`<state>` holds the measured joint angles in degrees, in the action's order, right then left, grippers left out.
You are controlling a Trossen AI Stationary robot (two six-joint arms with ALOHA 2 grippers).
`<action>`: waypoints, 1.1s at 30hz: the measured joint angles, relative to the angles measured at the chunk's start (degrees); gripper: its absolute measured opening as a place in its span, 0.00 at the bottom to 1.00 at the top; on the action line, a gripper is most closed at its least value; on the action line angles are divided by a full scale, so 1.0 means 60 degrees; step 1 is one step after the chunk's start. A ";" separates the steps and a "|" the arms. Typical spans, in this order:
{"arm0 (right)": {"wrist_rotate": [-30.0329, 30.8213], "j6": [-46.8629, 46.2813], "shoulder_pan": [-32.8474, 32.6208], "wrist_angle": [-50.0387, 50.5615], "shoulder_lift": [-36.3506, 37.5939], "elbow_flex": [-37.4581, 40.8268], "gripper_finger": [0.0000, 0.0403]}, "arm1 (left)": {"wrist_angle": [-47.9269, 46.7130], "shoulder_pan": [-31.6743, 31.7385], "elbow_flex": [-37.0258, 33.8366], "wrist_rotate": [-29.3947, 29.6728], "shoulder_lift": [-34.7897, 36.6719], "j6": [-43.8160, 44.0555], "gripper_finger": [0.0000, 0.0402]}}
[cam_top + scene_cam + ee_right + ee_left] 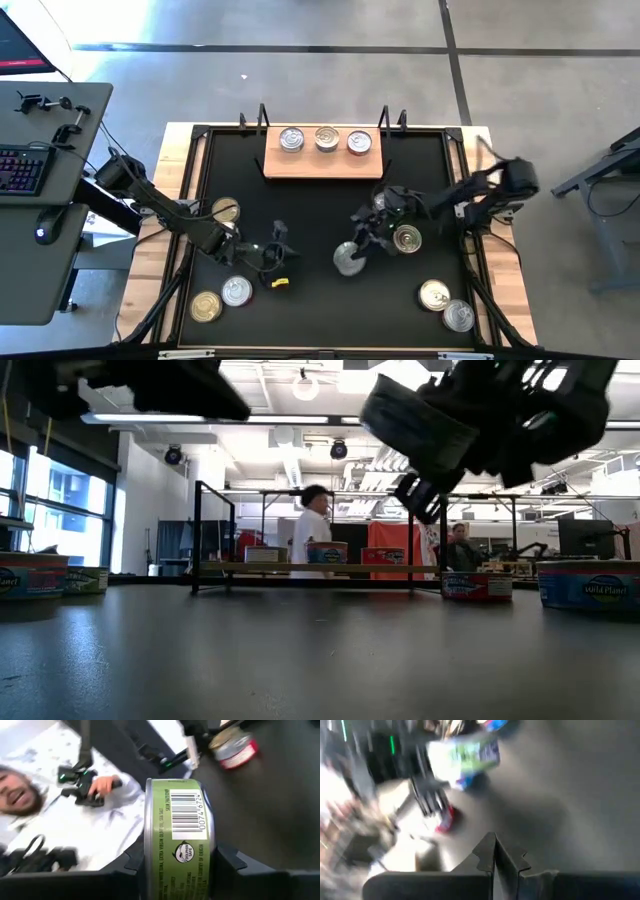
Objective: Stack canned seafood by type on shelf
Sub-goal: Put the green tuna can on the shelf
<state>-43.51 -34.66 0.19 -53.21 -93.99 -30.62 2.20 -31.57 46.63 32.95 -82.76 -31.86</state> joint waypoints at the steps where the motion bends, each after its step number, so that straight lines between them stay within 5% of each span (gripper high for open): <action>1: -0.0166 0.0026 0.0057 -0.0237 -0.0330 -0.0207 0.30 | 0.0208 -0.0059 0.0000 0.0015 -0.0043 -0.0974 0.01; 7: -0.1377 -0.0266 0.0750 -0.0516 -0.1815 -0.1924 0.30 | 0.1252 -0.0311 -0.0003 0.0199 -0.0278 -0.5040 0.15; 20: -0.2270 -0.0712 0.1679 0.1187 -0.2974 -0.4674 0.30 | 0.0391 -0.0311 -0.0003 0.2317 -0.0538 -0.7483 0.58; 28: -0.2177 -0.0425 0.1692 0.1659 -0.2985 -0.5011 0.30 | 0.0985 -0.0117 0.0000 0.3518 -0.1216 -0.8629 0.59; 33: -0.2179 -0.0096 0.1692 0.2168 -0.2985 -0.5003 0.30 | 0.1161 -0.0071 0.0000 0.3478 -0.1305 -0.8237 0.49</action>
<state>-56.59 -35.24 10.35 -40.20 -111.90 -60.64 9.16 -32.00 46.63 53.82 -90.59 -81.28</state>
